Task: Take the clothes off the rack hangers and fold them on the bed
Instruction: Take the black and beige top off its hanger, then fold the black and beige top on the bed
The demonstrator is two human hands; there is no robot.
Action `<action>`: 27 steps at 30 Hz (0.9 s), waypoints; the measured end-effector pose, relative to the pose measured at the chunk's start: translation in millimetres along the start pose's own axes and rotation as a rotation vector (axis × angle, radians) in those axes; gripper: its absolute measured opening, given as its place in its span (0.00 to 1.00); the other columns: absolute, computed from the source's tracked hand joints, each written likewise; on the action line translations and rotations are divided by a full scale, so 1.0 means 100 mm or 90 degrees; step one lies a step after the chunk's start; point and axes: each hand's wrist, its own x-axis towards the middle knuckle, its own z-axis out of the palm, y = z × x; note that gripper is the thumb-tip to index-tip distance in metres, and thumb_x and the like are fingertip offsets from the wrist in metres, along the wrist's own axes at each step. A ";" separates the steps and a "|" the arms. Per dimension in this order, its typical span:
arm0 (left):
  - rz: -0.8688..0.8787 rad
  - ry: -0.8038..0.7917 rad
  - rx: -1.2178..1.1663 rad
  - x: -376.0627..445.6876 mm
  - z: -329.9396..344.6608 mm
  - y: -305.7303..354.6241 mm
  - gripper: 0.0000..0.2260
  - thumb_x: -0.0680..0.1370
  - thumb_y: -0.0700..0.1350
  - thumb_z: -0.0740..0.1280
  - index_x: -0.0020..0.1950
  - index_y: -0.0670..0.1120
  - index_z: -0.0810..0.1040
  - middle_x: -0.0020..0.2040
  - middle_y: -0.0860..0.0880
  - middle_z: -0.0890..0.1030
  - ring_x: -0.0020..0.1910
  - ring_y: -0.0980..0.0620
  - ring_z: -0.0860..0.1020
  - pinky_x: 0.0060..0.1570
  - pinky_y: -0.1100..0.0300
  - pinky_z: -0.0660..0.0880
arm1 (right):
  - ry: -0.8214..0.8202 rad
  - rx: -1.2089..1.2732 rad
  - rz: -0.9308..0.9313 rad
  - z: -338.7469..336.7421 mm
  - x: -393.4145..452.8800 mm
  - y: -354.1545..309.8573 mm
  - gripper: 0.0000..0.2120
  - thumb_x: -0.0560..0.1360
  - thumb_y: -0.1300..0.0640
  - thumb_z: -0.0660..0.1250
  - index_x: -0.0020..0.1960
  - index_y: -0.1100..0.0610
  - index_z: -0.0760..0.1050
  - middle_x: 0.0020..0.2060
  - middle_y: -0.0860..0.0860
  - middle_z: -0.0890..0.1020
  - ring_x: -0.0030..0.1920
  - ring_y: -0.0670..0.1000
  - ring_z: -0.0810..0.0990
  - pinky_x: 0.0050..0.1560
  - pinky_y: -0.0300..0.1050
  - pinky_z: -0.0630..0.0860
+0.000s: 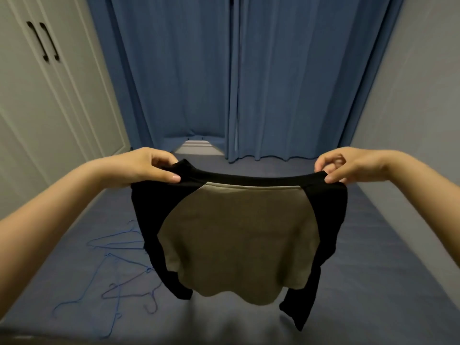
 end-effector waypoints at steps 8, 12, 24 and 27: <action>-0.086 -0.107 -0.102 0.65 -0.16 -0.35 0.34 0.52 0.62 0.80 0.53 0.48 0.81 0.55 0.43 0.82 0.55 0.45 0.80 0.57 0.51 0.76 | -0.018 0.022 0.033 -0.31 0.50 0.13 0.27 0.45 0.48 0.84 0.41 0.53 0.80 0.34 0.54 0.75 0.34 0.47 0.77 0.33 0.34 0.74; -0.193 -0.087 -0.078 1.28 -0.08 -0.69 0.33 0.49 0.66 0.78 0.47 0.50 0.84 0.50 0.46 0.84 0.51 0.47 0.82 0.51 0.53 0.77 | 0.015 -0.027 0.109 -0.50 1.04 0.38 0.25 0.49 0.50 0.83 0.42 0.54 0.78 0.32 0.52 0.68 0.34 0.48 0.69 0.32 0.37 0.68; -0.344 0.047 -0.093 3.51 0.80 -2.48 0.03 0.75 0.42 0.70 0.44 0.44 0.82 0.45 0.46 0.83 0.50 0.48 0.80 0.48 0.61 0.74 | 0.241 -0.142 0.273 -0.75 3.35 2.14 0.09 0.72 0.68 0.69 0.40 0.57 0.72 0.35 0.52 0.73 0.36 0.51 0.74 0.35 0.39 0.72; -0.354 0.106 -0.007 4.00 1.18 -3.10 0.02 0.75 0.45 0.69 0.45 0.48 0.82 0.48 0.47 0.80 0.53 0.46 0.78 0.52 0.58 0.71 | 0.300 -0.189 0.282 -0.60 3.85 2.76 0.10 0.71 0.68 0.67 0.37 0.56 0.70 0.31 0.49 0.72 0.41 0.53 0.73 0.42 0.39 0.68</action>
